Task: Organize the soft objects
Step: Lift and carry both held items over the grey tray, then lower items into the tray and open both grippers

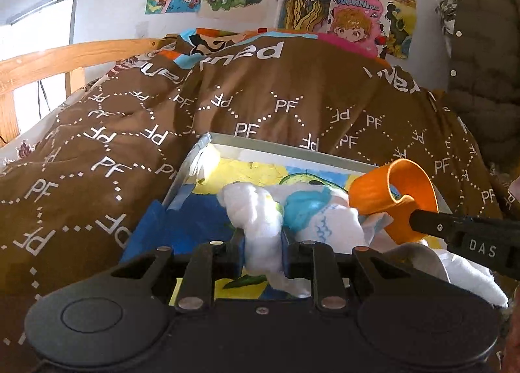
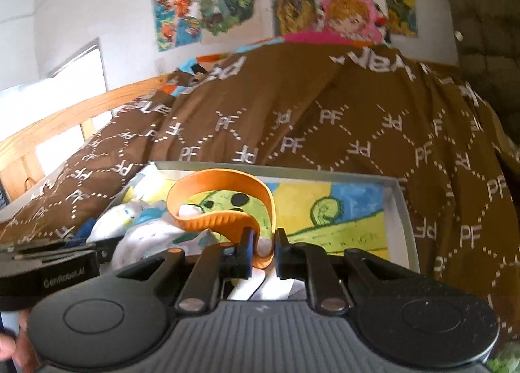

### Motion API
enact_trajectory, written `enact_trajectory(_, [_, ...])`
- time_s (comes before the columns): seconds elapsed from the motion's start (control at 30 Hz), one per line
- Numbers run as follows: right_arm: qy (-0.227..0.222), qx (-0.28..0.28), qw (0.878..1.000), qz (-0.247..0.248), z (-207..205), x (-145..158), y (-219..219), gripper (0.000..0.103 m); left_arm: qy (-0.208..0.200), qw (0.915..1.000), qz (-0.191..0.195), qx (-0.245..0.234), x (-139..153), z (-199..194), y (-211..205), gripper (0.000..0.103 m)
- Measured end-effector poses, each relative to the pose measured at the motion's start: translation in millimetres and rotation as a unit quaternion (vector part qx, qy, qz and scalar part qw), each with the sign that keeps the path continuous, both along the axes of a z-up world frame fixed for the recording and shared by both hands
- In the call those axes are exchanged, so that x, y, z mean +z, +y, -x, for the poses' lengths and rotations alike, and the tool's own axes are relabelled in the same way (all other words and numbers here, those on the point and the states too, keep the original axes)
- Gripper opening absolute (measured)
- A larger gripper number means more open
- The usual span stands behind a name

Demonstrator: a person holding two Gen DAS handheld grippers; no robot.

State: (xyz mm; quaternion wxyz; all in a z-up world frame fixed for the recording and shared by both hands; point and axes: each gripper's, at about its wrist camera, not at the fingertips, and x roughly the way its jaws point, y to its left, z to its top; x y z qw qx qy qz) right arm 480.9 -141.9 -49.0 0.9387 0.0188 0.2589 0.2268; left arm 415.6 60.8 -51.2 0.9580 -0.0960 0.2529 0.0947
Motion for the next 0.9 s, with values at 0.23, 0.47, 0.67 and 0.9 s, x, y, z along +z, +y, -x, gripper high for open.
enact_trajectory(0.23, [0.061,-0.037,0.997,-0.031,-23.9,0.7,-9.4,0.022,0.007,0.9987,0.048,0.013,-1.9,-6.6,7.8,0.036])
enact_trajectory(0.47, [0.056,-0.038,0.998,-0.018,-21.2,5.3,-11.7,0.033,0.007,0.9988,0.046,0.011,-2.0,-1.1,12.6,0.057])
enact_trajectory(0.67, [0.057,-0.035,0.998,-0.008,-14.1,9.1,-16.1,0.047,0.015,0.999,0.04,0.012,4.0,5.2,11.3,0.077])
enact_trajectory(0.9, [0.03,-0.025,0.999,0.007,11.2,30.8,-25.6,0.065,0.008,0.9993,0.036,0.01,17.7,26.4,5.4,0.086])
